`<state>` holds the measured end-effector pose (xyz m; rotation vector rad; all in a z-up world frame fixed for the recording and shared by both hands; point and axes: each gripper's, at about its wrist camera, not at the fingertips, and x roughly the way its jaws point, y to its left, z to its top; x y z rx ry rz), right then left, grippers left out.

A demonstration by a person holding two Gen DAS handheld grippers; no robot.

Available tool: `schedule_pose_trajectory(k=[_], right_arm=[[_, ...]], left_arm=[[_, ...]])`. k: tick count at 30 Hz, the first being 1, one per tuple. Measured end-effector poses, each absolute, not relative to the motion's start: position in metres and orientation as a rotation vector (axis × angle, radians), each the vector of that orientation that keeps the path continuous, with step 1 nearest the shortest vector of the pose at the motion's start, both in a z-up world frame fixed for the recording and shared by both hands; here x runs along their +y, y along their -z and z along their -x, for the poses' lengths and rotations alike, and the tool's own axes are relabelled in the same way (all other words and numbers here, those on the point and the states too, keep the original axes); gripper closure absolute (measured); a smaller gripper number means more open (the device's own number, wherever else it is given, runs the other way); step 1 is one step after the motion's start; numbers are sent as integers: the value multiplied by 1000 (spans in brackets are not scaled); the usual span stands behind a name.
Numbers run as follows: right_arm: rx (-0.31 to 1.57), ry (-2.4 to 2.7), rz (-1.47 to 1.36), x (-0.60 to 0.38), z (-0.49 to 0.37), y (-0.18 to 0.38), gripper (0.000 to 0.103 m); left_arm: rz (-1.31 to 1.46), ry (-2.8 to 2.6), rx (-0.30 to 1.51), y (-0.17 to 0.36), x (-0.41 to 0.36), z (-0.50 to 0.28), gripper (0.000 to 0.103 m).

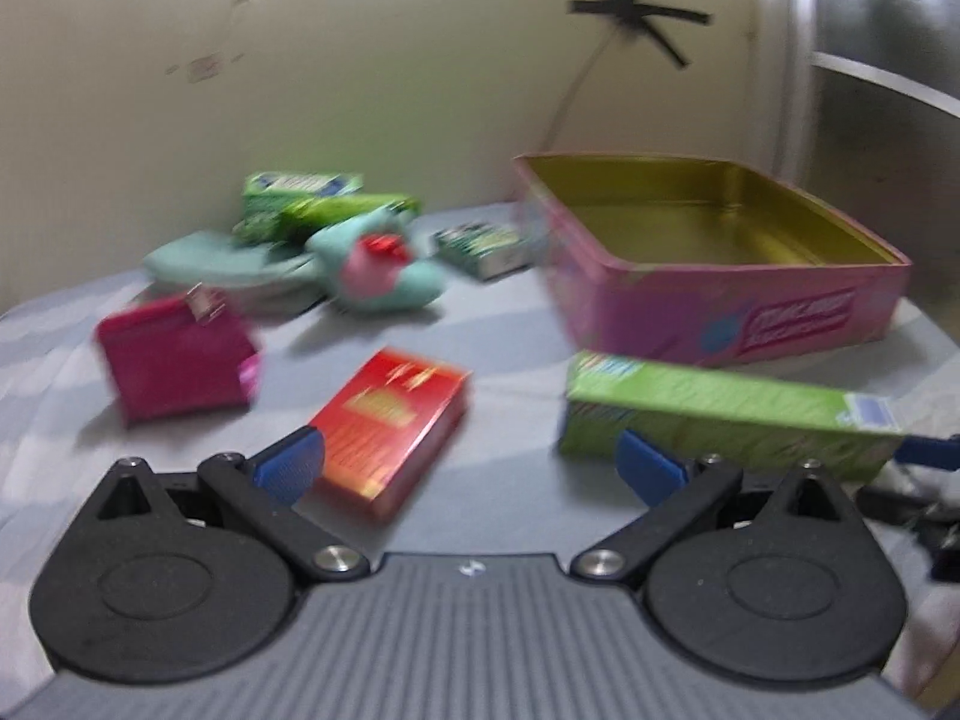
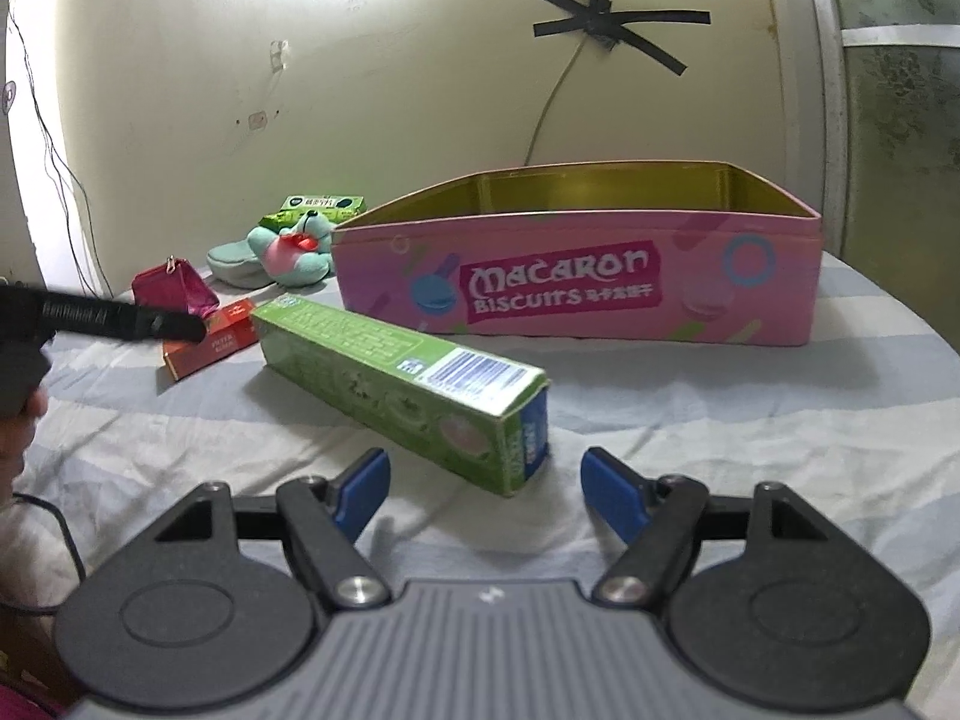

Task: Organize objects
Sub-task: 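Grasp the green toothpaste box with the right gripper and lift it, then lower the toothpaste box into the pink tin and open the right gripper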

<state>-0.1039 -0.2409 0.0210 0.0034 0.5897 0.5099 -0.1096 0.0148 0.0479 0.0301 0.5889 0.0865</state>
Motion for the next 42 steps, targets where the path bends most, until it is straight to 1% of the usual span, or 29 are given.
schedule_pose_trajectory(k=[3,6,11,12,13,14,15,16,19,22,25,28,33,36,42], right_arm=[[598,-511,1,-237,101,-20,30],[603,-513,2,-235,98,-18,29],[600,-517,18,-231,95,-16,29],[599,-521,23,-229,94,-16,36],[592,-524,34,-227,94,-16,42],[583,-504,52,-224,94,-18,46],[581,-486,70,-222,94,-19,51],[577,-476,75,-223,93,-20,53],[553,-483,35,-235,94,-29,53],[456,-475,36,-242,98,-51,53],[378,-450,47,-247,87,-73,52],[339,-420,46,-249,62,-86,52],[408,-398,17,-254,10,-84,51],[462,-353,1,-254,-8,-74,51],[442,-369,-25,-250,2,-70,51]], left_arm=[[-79,-67,558,-48,2,96,0],[-102,-44,566,-44,-6,80,0],[-6,72,615,-34,-7,59,1],[39,120,628,-32,-8,57,11],[90,191,643,-31,-8,57,16],[94,199,653,-32,-14,58,14],[70,186,648,-33,-19,60,14],[55,182,638,-36,-23,63,14],[36,207,615,-51,-25,70,16],[42,213,547,-75,-28,73,15],[45,218,485,-97,-34,60,14],[62,208,450,-111,-43,35,14],[27,165,453,-111,-66,-4,14],[-1,141,502,-103,-72,-20,13],[-45,77,481,-98,-62,1,13]])
